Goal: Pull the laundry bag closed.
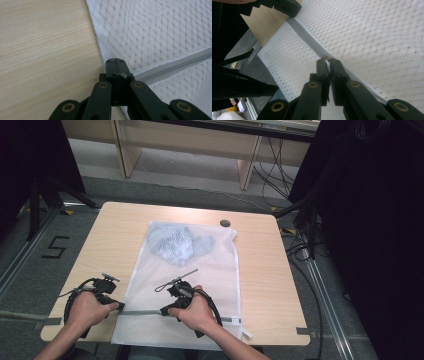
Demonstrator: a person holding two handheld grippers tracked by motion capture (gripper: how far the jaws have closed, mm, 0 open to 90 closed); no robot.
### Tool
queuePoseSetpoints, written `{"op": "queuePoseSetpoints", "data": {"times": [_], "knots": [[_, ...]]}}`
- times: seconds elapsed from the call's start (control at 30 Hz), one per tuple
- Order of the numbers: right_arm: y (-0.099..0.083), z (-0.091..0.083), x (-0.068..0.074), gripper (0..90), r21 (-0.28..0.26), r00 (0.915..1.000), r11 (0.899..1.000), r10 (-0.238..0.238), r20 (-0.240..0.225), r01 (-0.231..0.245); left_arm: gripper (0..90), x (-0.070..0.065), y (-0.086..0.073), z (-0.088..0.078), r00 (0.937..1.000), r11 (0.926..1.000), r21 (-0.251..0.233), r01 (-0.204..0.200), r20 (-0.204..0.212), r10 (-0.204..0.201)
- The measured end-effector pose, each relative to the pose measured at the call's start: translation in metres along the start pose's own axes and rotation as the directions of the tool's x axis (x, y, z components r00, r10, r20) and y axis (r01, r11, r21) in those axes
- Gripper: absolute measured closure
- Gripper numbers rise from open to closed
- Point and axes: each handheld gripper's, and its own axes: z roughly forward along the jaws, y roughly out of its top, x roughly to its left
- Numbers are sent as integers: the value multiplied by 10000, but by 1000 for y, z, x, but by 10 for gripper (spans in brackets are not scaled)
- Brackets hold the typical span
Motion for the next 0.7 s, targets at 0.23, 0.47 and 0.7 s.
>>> {"op": "queuePoseSetpoints", "data": {"times": [0.23,0.47,0.7], "knots": [[0,-3,1,871,86,9998,9998,163,-68,-162,900,0,0,0,10000,10000,-6,-7,2,7],[-3,-6,0,871,82,9993,9993,363,-97,-362,900,0,0,0,10000,10000,-4,-5,7,5],[-5,-7,0,871,128,9987,9987,495,-152,-493,900,1,0,0,10000,10000,-1,-16,18,16]]}}
